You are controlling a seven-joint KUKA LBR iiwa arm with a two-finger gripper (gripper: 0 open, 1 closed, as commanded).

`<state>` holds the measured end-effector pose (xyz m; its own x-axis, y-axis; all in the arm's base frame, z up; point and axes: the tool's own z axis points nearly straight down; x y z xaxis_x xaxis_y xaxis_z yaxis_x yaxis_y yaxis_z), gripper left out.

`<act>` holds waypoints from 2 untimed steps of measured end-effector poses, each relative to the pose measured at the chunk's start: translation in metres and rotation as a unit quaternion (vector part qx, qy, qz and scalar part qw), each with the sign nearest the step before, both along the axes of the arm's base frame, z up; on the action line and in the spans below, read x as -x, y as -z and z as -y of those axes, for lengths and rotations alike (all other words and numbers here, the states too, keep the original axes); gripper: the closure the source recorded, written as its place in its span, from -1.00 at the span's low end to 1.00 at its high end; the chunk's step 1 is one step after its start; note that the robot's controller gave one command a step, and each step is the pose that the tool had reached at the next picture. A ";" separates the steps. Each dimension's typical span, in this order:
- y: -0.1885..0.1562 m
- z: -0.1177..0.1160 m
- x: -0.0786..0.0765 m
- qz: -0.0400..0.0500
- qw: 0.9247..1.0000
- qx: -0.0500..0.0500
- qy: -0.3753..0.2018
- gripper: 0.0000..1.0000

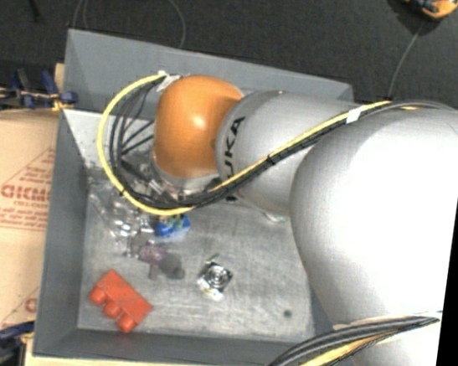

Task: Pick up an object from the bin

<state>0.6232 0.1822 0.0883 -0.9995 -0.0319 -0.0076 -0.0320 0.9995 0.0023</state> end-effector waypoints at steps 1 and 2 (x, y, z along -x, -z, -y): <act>0.000 0.003 0.000 -0.003 1.000 0.002 0.002 1.00; -0.163 0.006 0.018 0.002 1.000 0.000 0.002 1.00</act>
Offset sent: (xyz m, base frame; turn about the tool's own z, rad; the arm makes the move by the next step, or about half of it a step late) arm 0.0000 0.0000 0.0000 0.0000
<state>0.6053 0.1758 0.2515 -0.9995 -0.0284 -0.0119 -0.0284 0.9996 0.0014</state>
